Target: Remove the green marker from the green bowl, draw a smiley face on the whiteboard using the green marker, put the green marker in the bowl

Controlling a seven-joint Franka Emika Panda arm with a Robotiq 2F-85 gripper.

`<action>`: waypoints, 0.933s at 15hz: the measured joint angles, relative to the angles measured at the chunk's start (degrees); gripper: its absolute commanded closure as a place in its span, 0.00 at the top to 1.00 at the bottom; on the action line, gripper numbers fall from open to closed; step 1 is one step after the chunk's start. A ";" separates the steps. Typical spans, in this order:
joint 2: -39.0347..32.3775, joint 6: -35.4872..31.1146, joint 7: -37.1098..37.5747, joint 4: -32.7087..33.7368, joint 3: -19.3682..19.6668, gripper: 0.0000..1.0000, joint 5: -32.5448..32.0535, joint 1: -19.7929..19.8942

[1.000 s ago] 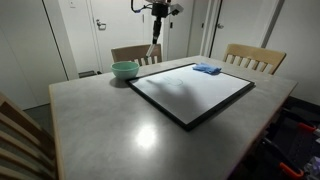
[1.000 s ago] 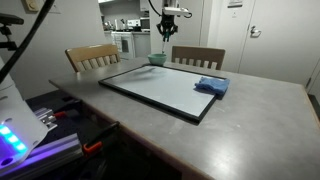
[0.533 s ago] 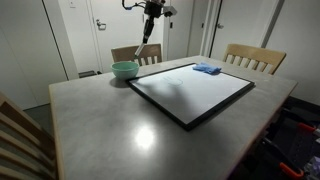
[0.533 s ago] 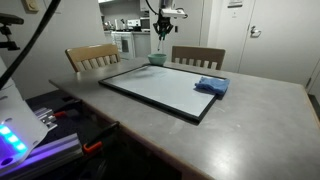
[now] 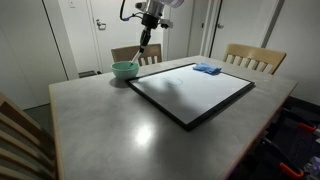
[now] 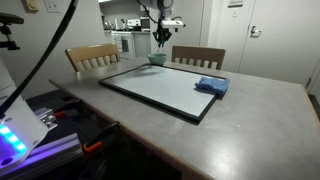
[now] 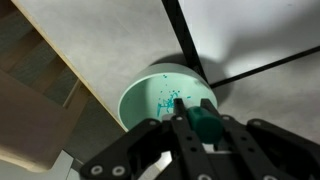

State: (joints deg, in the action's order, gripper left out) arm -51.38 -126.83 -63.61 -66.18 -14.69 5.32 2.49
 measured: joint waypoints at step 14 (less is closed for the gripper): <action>-3.93 -10.12 -0.31 -0.51 -1.81 0.05 1.12 0.79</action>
State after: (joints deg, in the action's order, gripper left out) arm -55.31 -136.95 -63.92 -66.69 -16.50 6.44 3.28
